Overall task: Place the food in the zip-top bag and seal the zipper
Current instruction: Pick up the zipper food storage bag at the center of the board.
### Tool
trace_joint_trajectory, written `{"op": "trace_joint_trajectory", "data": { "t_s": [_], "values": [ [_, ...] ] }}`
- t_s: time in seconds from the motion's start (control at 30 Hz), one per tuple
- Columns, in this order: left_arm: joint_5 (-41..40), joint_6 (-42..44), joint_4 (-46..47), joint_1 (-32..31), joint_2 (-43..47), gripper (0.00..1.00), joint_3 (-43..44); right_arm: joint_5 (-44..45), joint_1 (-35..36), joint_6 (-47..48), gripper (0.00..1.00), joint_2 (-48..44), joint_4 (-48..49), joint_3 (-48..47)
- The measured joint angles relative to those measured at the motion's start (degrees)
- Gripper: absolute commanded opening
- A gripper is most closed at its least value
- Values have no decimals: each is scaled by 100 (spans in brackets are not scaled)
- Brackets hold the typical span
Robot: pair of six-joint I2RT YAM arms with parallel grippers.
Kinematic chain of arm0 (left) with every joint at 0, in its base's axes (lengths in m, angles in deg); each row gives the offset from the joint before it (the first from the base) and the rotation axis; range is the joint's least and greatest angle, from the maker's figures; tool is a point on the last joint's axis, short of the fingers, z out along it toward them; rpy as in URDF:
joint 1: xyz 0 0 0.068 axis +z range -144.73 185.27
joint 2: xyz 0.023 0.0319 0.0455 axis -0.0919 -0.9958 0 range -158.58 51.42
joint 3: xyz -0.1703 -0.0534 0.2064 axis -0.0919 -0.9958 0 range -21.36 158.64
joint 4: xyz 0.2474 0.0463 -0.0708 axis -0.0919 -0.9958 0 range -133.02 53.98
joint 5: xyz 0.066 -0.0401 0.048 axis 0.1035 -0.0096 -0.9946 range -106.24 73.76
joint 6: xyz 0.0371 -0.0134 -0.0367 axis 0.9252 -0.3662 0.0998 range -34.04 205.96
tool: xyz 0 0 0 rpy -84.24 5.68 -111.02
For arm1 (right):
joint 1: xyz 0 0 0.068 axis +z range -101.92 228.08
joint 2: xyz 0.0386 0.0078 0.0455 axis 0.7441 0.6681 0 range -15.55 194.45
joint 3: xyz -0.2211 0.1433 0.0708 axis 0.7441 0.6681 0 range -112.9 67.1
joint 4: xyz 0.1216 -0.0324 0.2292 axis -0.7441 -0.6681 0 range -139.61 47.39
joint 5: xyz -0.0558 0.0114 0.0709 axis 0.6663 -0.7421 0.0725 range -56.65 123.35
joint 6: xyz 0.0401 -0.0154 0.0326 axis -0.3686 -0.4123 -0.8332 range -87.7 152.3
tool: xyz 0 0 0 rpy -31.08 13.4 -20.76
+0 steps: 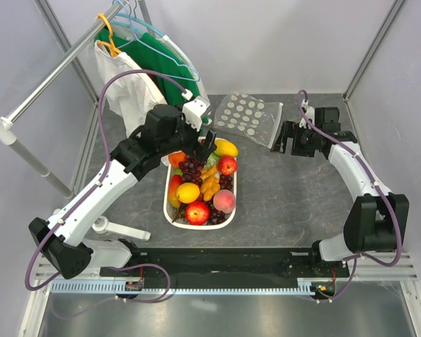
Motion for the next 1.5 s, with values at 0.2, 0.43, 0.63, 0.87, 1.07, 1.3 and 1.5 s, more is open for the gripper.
{"op": "trace_joint_trajectory", "data": {
  "t_s": [0.2, 0.43, 0.63, 0.87, 1.07, 1.3, 1.5],
  "values": [
    [358, 13, 208, -2, 4, 100, 0, -70, 0, -529, 97, 472, 769, -31],
    [667, 72, 387, -2, 7, 100, -2, -282, -48, -1329, 90, 1427, 1847, -33],
    [979, 116, 542, -2, 7, 100, -13, -553, -382, -2124, 84, 2186, 2896, -31],
    [1244, 118, 667, 0, -33, 100, -15, -533, -455, -2601, 75, 3021, 3630, -160],
    [1344, 116, 691, -2, -251, 100, -15, -503, -444, -2881, 66, 3615, 4076, -555],
    [1384, 118, 702, -2, -310, 100, -15, -498, -461, -3134, 52, 4022, 4487, -944],
    [1397, 118, 702, 0, -424, 100, -17, -507, -470, -3252, 21, 4293, 4739, -1217]
  ]
}}
